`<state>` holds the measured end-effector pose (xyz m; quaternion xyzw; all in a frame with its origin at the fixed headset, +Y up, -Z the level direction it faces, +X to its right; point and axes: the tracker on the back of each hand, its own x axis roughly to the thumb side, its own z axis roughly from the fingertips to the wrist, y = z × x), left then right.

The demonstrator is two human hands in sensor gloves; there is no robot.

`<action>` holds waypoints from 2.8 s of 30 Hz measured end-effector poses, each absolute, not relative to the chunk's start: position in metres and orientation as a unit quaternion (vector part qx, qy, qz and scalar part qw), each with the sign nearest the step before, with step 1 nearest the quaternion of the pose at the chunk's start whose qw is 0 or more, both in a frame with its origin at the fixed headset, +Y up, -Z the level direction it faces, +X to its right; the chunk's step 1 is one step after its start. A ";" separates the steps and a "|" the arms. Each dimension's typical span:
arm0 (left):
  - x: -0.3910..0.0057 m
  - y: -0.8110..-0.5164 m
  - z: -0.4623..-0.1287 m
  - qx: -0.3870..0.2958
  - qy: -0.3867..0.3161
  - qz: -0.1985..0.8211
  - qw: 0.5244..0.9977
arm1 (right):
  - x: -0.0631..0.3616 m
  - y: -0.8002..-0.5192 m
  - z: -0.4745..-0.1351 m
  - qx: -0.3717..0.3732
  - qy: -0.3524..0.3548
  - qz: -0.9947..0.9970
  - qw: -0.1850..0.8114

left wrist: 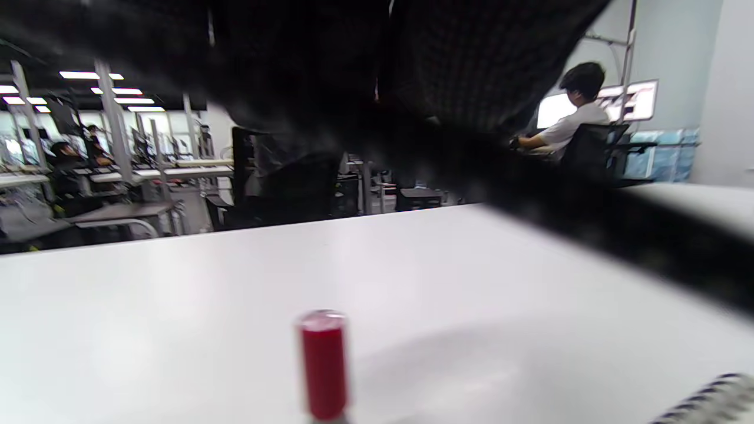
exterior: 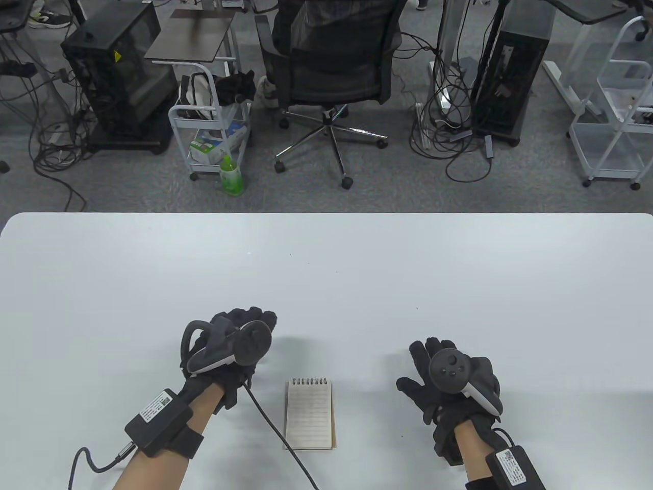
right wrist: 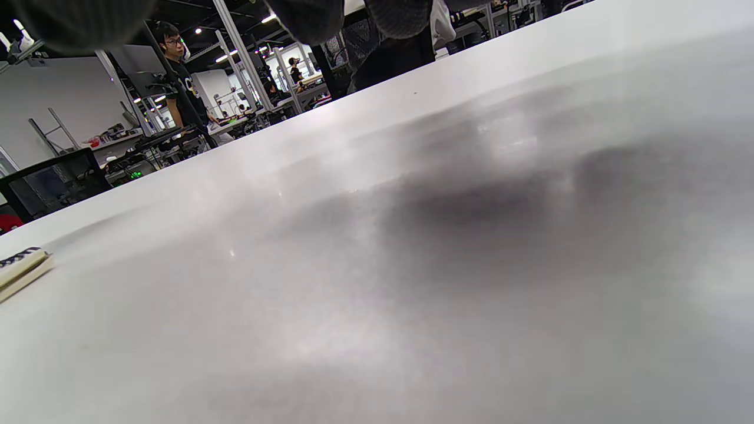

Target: Stamp flower pattern stamp onto notebook

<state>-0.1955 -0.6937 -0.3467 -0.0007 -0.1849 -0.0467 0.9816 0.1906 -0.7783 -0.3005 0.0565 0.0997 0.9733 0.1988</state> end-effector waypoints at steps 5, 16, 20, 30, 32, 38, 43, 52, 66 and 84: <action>-0.202 -0.709 -0.355 -0.068 -0.150 -0.089 0.982 | 0.190 -0.779 -0.300 0.057 0.105 0.973 0.197; -0.198 -0.741 -0.358 -0.080 -0.137 -0.136 0.978 | 0.189 -0.780 -0.300 0.063 0.114 0.972 0.196; -0.197 -0.743 -0.357 -0.059 -0.141 -0.126 0.980 | 0.188 -0.780 -0.300 0.062 0.117 0.972 0.197; -0.216 -0.728 -0.342 -0.012 -0.130 0.003 0.991 | 0.180 -0.775 -0.301 0.049 0.084 0.976 0.195; -0.221 -0.725 -0.333 0.008 -0.123 0.066 0.990 | 0.173 -0.770 -0.302 0.040 0.052 0.979 0.192; -0.234 -0.720 -0.307 0.058 -0.110 0.234 0.964 | 0.138 -0.763 -0.301 0.081 0.021 0.975 0.204; -0.228 -0.729 -0.294 0.059 -0.094 0.352 0.930 | 0.109 -0.762 -0.295 0.102 0.006 0.971 0.214; -0.211 -0.759 -0.287 0.020 -0.132 0.497 0.857 | 0.076 -0.752 -0.281 0.167 -0.008 0.908 0.383; -0.188 -0.761 -0.285 0.004 -0.174 0.516 0.839 | 0.070 -0.748 -0.275 0.131 -0.019 0.850 0.510; -0.185 -0.757 -0.285 -0.013 -0.195 0.509 0.838 | 0.069 -0.753 -0.274 0.130 0.015 0.824 0.552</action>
